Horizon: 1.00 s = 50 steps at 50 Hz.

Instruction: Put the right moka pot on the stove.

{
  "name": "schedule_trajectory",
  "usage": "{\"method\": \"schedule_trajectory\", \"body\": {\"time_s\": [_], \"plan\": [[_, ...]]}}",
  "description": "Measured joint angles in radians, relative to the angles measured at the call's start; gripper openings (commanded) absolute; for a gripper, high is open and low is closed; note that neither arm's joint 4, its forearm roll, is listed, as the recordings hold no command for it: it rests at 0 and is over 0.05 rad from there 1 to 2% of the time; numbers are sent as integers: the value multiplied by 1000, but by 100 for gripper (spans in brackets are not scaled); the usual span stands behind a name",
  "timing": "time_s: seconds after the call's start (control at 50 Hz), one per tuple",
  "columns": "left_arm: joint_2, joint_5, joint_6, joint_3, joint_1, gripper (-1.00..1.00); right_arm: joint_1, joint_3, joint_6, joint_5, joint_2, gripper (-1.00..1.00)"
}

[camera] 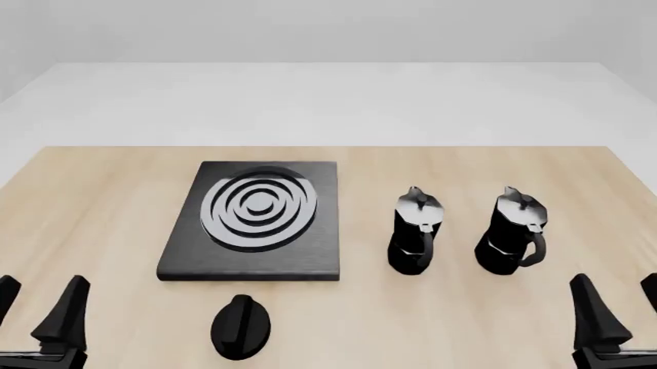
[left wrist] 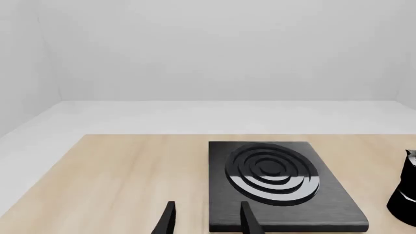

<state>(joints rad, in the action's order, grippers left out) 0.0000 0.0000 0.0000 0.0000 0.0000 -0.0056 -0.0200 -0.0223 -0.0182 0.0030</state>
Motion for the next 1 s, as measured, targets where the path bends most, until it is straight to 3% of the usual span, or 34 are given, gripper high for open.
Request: {"method": "schedule_trajectory", "body": {"time_s": [0.28, 0.74, 1.0], "plan": [[0, 0, 0, 0, 0, 100, -30, -3, 10, 99, 146, 100], [0, 0, 0, 0, 0, 100, -83, -10, 47, 556, 733, 100], [0, 0, 0, 0, 0, 100, -83, -34, 61, 754, 1015, 100]]}}
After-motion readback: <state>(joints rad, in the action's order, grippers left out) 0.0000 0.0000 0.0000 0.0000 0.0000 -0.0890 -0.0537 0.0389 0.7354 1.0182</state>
